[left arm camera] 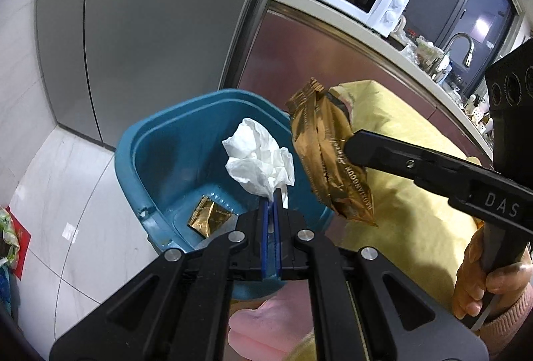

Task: Collect trash
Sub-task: 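Carry tissue and gold wrapper to the teal bin and release both, then move both open tools back over the table toward the candy wrappers, then grasp a clear green candy wrapper with each tool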

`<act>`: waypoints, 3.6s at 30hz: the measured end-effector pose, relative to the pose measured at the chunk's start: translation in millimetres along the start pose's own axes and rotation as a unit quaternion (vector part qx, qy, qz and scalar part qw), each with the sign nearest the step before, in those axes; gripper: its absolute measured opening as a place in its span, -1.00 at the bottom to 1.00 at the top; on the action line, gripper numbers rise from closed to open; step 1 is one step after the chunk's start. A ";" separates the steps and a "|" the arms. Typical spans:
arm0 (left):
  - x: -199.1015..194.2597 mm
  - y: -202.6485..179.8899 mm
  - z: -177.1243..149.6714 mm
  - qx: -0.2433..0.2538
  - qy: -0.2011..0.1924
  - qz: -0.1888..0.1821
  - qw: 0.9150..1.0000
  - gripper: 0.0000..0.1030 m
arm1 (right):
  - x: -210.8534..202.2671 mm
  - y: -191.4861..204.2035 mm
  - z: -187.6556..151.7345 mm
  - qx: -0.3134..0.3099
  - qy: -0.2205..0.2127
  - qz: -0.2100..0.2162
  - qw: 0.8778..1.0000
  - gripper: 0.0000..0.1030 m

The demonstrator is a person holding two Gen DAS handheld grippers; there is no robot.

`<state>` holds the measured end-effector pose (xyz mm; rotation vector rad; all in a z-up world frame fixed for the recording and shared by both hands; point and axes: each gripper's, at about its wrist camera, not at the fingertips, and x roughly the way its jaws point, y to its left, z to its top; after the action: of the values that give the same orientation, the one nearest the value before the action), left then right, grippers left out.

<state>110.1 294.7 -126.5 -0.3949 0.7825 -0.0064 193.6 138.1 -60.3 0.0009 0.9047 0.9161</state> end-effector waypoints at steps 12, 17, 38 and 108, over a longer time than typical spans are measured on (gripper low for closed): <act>43.7 3.3 -5.3 -0.017 0.038 0.009 0.999 -0.84 | 20.6 -18.1 0.2 0.049 0.041 -0.012 0.998 -0.82; 45.1 3.5 -6.7 -0.023 0.039 0.012 0.999 -0.81 | 12.0 -21.2 -2.0 0.054 0.029 -0.016 0.998 -0.77; -33.8 -125.6 -25.2 0.113 -0.024 -0.122 0.986 -0.23 | -168.6 -34.4 -46.2 0.027 -0.116 -0.054 0.991 -0.49; -26.1 -285.0 -79.9 0.229 0.059 -0.229 0.944 -0.60 | -277.1 -115.7 -228.3 0.211 -0.153 -0.110 0.959 -0.81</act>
<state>76.2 7.0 -60.4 -0.1256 0.7649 -0.6438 41.1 -206.9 -62.3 0.3924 0.7774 0.4847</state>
